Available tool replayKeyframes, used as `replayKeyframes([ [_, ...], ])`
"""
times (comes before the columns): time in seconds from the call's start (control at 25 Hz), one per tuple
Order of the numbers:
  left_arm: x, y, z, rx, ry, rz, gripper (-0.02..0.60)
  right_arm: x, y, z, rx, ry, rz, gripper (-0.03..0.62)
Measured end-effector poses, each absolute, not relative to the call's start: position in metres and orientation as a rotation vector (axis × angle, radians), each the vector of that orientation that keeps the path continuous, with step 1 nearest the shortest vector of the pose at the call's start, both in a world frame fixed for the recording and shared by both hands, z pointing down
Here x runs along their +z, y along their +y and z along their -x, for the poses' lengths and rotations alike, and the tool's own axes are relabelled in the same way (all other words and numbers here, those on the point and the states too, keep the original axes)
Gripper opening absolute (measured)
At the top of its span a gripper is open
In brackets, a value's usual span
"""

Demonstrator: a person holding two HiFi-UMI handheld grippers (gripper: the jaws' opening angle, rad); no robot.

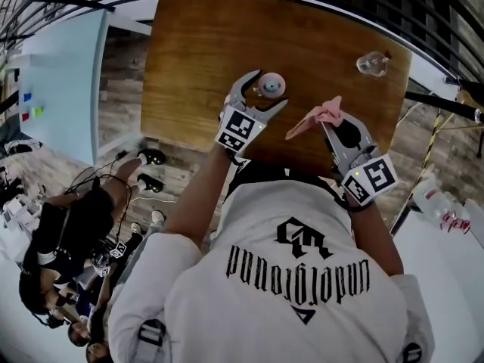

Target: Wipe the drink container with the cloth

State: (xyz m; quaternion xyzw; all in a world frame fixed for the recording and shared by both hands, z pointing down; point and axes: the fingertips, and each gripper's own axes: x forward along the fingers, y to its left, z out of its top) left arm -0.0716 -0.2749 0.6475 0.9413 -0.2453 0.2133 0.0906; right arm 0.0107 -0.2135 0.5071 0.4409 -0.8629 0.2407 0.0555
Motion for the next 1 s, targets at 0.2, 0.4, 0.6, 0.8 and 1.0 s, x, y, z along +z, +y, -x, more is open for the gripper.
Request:
replayKeyframes([
  [0.2,0.677,-0.296,0.074,0.693,-0.672,-2.775,0.423,0.523,-0.236,-0.004,0.771,-2.579,-1.365,0.048],
  [0.4,0.687,-0.279,0.069,0.768,-0.698,-2.788,0.420,0.524,-0.216,-0.017,0.778,-2.559,-1.403,0.048],
  [0.6,0.691,-0.291,0.073,0.777,-0.721,-2.791,0.391,0.528,-0.222,-0.022,0.795,-2.540,-1.417,0.048],
  [0.8,0.689,-0.287,0.069,0.810,-0.725,-2.774,0.390,0.522,-0.217,-0.029,0.782,-2.544,-1.419,0.048],
  [1.0,0.661,-0.262,0.041,0.790,-0.708,-2.780,0.390,0.511,-0.190,-0.050,0.758,-2.576,-1.412,0.048],
])
